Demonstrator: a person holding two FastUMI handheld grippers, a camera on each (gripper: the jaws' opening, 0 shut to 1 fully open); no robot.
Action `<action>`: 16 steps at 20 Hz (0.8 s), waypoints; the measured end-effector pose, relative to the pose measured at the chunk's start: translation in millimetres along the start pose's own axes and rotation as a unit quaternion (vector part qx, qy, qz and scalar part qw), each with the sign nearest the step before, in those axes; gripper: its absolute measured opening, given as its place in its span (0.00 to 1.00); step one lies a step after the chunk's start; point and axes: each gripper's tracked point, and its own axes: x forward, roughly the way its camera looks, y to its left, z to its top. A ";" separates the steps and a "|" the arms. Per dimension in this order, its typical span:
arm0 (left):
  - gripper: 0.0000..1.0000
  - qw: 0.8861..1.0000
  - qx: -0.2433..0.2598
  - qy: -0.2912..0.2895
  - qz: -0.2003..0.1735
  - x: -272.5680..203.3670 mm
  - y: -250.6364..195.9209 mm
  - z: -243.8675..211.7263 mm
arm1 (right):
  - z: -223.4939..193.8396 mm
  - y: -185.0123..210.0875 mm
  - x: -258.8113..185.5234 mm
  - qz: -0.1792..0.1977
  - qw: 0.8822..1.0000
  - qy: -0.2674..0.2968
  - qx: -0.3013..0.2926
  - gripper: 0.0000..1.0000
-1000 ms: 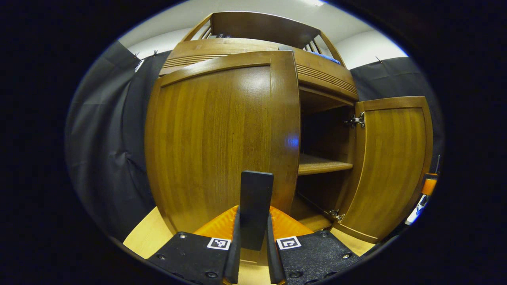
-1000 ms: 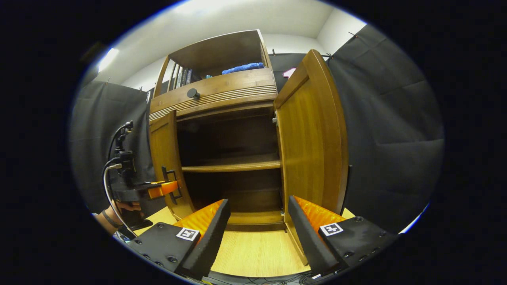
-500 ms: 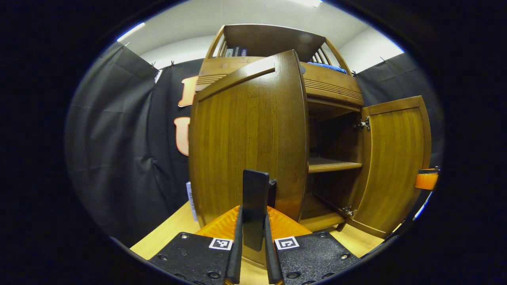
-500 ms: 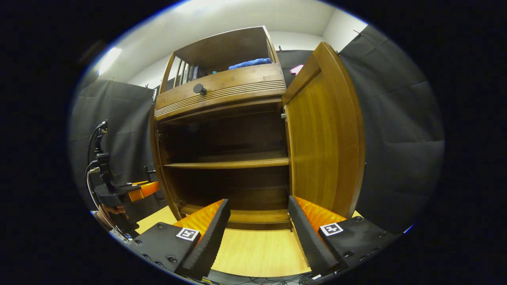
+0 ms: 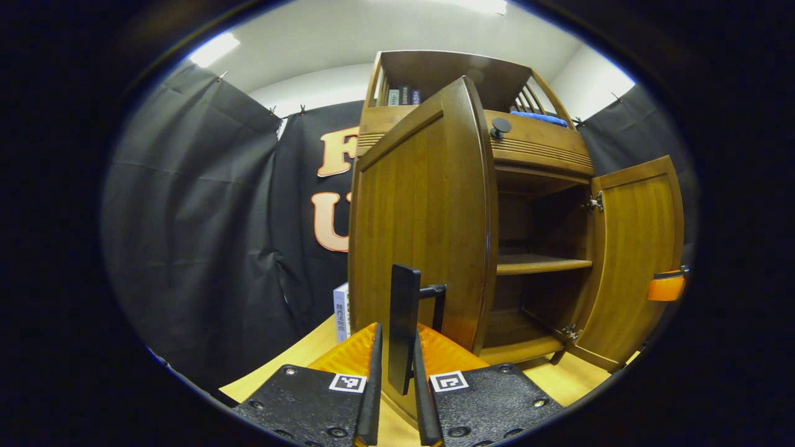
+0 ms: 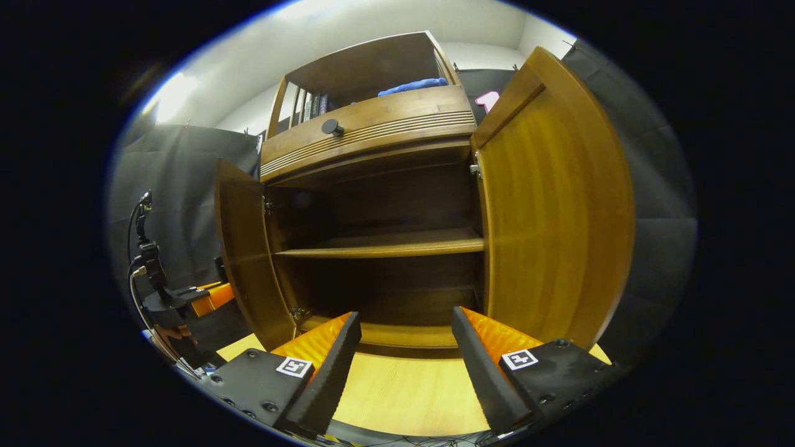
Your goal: Open the right door of the double-door shoe cabinet with the right hand, and open the left door with the left hand.
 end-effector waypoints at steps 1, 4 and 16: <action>0.24 1.000 0.001 0.004 0.009 0.6 1.7 -1.2 | -2.4 1.4 0.3 0.003 1.000 0.003 -0.002 0.95; 0.26 0.999 0.005 0.007 0.041 3.7 8.8 1.9 | -6.3 5.6 6.9 0.010 1.000 0.010 -0.006 0.84; 0.27 0.999 -0.024 0.016 0.034 12.3 20.8 2.9 | -12.0 17.8 25.0 0.028 0.999 0.021 0.001 0.95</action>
